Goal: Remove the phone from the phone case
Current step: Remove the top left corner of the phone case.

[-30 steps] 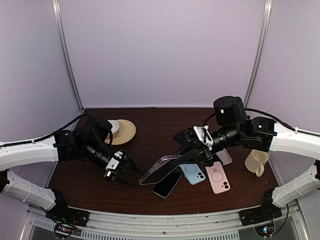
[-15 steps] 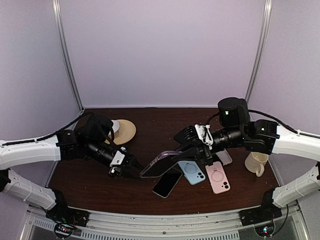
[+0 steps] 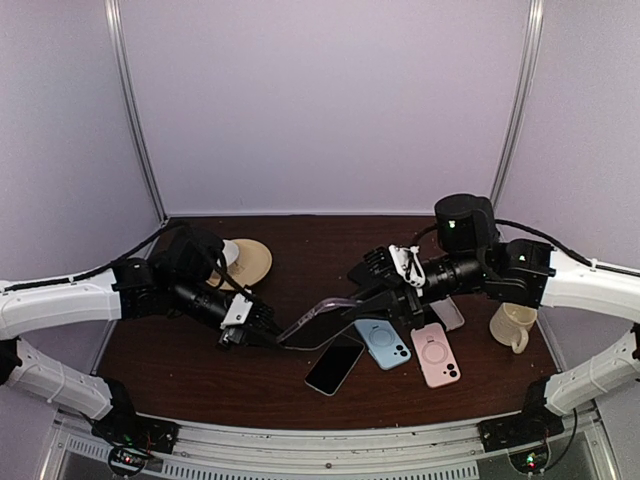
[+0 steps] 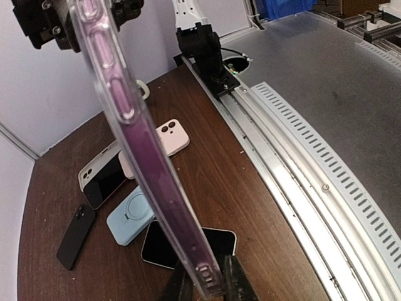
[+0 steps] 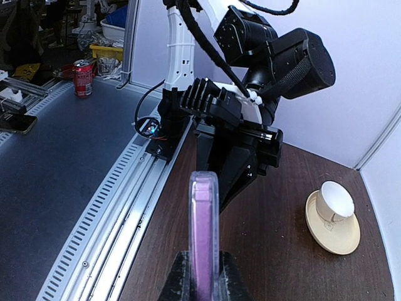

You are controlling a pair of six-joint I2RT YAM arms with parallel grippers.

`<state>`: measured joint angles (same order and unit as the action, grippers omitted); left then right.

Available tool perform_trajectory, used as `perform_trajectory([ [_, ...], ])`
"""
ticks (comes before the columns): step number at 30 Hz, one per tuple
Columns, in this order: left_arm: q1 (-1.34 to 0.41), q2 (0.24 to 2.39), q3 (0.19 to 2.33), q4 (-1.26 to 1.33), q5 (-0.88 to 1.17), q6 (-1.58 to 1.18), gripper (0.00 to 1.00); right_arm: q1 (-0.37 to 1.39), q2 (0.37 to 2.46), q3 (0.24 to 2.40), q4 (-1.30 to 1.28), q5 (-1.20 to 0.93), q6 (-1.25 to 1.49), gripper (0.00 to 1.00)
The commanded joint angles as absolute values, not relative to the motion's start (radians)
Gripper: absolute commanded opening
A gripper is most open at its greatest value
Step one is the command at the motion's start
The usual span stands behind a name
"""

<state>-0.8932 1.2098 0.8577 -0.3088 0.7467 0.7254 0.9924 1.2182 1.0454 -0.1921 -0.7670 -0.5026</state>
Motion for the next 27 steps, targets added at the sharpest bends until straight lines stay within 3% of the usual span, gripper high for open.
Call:
perform_trajectory([
  [1, -0.917, 1.173, 0.865, -0.381, 0.937, 0.888, 0.08, 0.988, 1.259, 1.098, -0.209, -0.944, -0.587, 0.0],
  [12, -0.959, 1.157, 0.846, -0.468, 0.932, 1.036, 0.1, 0.983, 1.388, 1.217, -0.307, -1.092, -0.636, 0.0],
  [27, -0.972, 1.141, 0.827, -0.468, 0.942, 1.094, 0.09, 0.994, 1.438, 1.231, -0.272, -1.134, -0.614, 0.0],
])
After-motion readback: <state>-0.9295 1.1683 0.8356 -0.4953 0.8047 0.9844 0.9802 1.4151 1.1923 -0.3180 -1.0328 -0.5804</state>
